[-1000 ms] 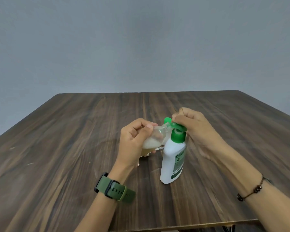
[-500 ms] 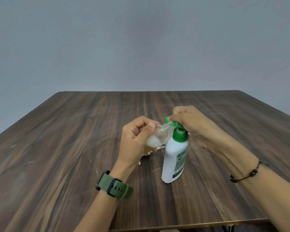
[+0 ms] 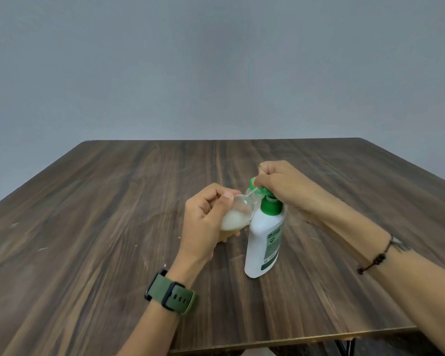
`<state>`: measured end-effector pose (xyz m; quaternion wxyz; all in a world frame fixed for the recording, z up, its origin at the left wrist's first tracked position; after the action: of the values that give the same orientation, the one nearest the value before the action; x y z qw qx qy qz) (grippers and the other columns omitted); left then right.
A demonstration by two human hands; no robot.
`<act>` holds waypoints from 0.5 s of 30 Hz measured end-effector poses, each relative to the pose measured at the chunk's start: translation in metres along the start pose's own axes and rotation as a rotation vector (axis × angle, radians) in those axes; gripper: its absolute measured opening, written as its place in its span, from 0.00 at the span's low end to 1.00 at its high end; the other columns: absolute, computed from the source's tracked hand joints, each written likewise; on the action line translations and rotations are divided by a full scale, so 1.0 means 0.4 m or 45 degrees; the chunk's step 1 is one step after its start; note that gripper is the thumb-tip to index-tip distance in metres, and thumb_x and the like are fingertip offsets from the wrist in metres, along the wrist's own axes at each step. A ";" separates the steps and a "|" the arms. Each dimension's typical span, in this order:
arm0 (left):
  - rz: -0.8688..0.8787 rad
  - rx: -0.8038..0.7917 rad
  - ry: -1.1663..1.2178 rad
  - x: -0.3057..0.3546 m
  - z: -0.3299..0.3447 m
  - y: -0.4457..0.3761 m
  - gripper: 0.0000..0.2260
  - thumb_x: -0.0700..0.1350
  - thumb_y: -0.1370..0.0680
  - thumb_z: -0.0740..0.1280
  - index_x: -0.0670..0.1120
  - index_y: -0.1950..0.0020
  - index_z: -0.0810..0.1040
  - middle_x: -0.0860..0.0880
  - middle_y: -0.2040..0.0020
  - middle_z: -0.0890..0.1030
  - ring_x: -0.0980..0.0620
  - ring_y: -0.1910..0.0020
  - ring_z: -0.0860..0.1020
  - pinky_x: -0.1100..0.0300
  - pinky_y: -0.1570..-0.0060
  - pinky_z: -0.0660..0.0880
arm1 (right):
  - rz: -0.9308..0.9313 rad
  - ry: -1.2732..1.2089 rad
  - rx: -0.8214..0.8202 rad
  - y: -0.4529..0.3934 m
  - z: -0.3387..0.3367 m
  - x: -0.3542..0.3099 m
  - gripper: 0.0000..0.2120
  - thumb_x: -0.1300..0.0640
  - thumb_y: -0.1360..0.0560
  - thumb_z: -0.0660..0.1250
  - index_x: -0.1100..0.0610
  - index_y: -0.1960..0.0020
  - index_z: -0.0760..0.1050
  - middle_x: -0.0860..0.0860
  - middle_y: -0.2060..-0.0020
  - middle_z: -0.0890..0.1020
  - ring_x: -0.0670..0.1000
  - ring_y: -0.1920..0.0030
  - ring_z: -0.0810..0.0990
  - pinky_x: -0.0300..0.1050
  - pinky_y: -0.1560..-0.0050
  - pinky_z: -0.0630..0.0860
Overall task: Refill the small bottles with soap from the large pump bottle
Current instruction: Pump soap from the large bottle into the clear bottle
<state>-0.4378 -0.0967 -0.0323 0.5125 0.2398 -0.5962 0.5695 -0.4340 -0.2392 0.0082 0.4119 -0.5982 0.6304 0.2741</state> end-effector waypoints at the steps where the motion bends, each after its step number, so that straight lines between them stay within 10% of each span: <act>1: -0.004 0.001 0.013 -0.002 0.001 0.002 0.07 0.44 0.28 0.63 0.44 0.62 0.79 0.47 0.65 0.81 0.51 0.73 0.78 0.60 0.79 0.74 | -0.003 0.002 -0.007 0.003 0.001 0.000 0.20 0.65 0.29 0.63 0.53 0.74 0.59 0.46 0.79 0.64 0.46 0.74 0.63 0.41 0.70 0.59; 15: 0.000 0.032 0.081 -0.002 0.009 0.009 0.08 0.43 0.27 0.63 0.41 0.61 0.79 0.47 0.68 0.81 0.50 0.75 0.77 0.62 0.81 0.72 | -0.004 0.238 -0.093 0.016 -0.002 -0.014 0.09 0.65 0.27 0.53 0.51 0.58 0.62 0.49 0.65 0.68 0.48 0.64 0.66 0.44 0.64 0.63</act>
<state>-0.4418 -0.0996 -0.0338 0.5283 0.2278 -0.5723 0.5843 -0.4407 -0.2362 0.0125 0.3298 -0.6368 0.6546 0.2391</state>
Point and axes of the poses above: each hand's wrist, its own y-axis away from the middle knuckle, its own z-axis out of the palm, x = y × z, the point moved 7 cm from there along -y, towards the middle knuckle
